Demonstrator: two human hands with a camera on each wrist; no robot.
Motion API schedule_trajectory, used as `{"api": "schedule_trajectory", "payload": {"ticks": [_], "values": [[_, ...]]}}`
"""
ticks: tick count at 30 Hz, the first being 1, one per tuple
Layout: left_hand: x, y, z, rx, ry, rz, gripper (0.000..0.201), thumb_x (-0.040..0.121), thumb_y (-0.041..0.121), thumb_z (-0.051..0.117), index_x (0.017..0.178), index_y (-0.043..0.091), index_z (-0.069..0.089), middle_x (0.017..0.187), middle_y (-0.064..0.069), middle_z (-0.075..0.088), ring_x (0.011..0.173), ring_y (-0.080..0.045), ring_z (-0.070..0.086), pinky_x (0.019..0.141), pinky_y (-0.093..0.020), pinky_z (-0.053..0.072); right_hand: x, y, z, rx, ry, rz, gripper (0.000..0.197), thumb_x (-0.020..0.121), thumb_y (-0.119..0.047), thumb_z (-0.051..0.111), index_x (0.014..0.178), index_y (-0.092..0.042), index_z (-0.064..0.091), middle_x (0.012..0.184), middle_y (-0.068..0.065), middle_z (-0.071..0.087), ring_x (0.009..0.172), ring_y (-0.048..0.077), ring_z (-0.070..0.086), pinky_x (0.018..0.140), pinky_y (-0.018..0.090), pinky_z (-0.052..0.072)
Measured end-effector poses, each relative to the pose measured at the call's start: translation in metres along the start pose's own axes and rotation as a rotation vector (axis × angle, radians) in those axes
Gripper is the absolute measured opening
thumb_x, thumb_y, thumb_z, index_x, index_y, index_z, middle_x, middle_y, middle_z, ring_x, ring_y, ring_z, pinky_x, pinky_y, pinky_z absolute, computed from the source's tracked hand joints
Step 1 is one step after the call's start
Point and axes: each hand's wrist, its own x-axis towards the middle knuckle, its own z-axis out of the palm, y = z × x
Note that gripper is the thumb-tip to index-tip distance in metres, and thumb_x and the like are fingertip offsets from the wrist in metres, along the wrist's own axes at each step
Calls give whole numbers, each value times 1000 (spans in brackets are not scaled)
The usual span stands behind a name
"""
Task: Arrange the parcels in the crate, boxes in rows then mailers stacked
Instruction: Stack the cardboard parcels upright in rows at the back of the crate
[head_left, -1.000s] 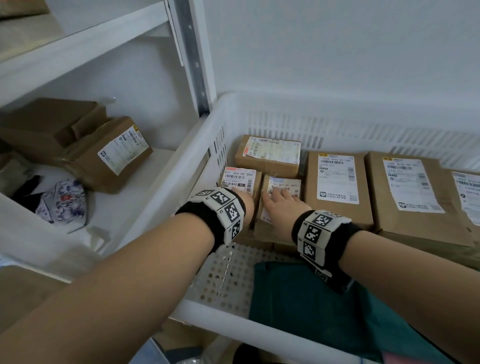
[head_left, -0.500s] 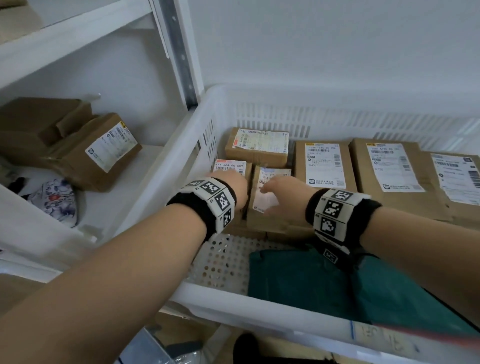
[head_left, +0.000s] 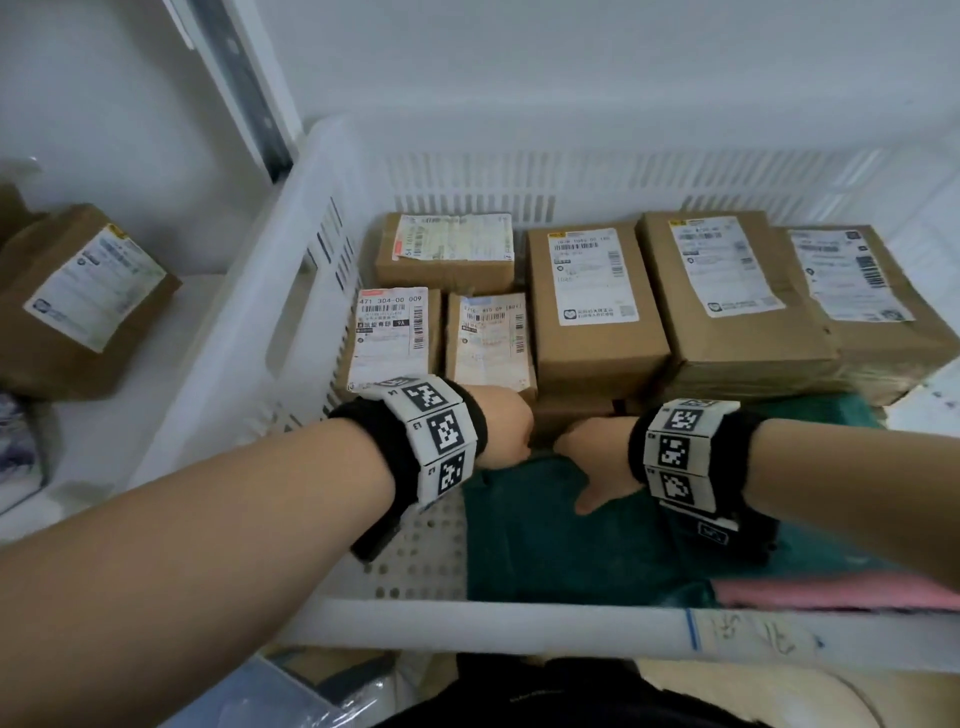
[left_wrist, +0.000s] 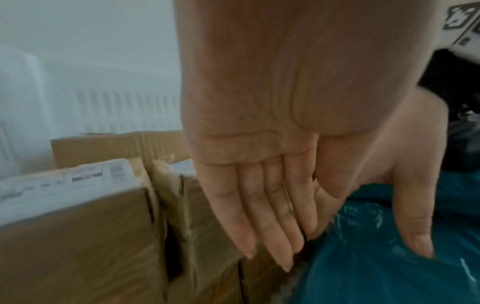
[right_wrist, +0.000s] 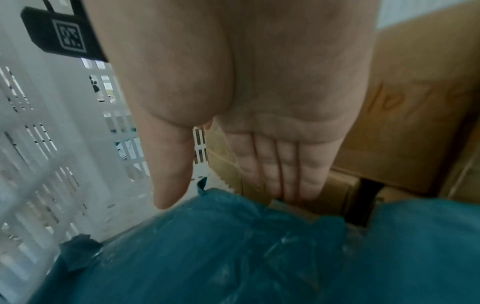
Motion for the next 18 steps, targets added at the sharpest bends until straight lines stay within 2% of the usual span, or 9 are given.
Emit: {"api": "schedule_trajectory", "payload": {"ticks": [3, 6, 9, 13, 16, 18], "values": [[7, 0, 5, 28, -94, 1, 42, 103, 24, 32, 132, 4, 54, 134, -11, 55, 122, -26, 53, 97, -30, 41, 6, 1, 2, -11, -19, 7, 75, 82, -47, 65, 139, -7, 39, 136, 11, 50, 121, 28, 52, 99, 37, 47], [10, -1, 7, -13, -129, -27, 42, 103, 25, 32, 136, 5, 50, 139, -10, 51, 126, -25, 49, 101, -29, 39, 8, 1, 0, -46, -28, -14, 84, 80, -47, 67, 143, -6, 30, 139, 13, 46, 123, 29, 51, 96, 35, 46], [9, -3, 8, -66, -166, -71, 42, 102, 27, 33, 136, 7, 50, 140, -8, 51, 128, -24, 48, 102, -28, 38, 10, 1, -4, -93, -25, -45, 82, 79, -47, 68, 141, -4, 35, 137, 14, 46, 122, 28, 50, 93, 33, 45], [10, -4, 13, -99, -227, -140, 43, 101, 29, 35, 134, 6, 52, 138, -9, 53, 126, -24, 49, 101, -30, 40, 17, 1, -9, -136, -22, -108, 65, 81, -48, 66, 125, -2, 55, 117, 9, 61, 100, 23, 56, 75, 28, 43], [11, -7, 14, -116, -245, -169, 43, 101, 29, 35, 132, 6, 53, 137, -9, 53, 125, -25, 50, 100, -31, 41, 18, 0, -6, -166, -84, -126, 65, 85, -52, 59, 124, -1, 55, 107, 8, 60, 99, 22, 56, 71, 26, 38], [11, -7, 13, -114, -243, -184, 43, 101, 29, 35, 135, 7, 51, 139, -8, 52, 127, -24, 49, 101, -30, 40, 23, 0, -3, -154, -137, -132, 60, 86, -51, 58, 120, -2, 55, 90, 4, 58, 80, 18, 56, 62, 22, 40]]}}
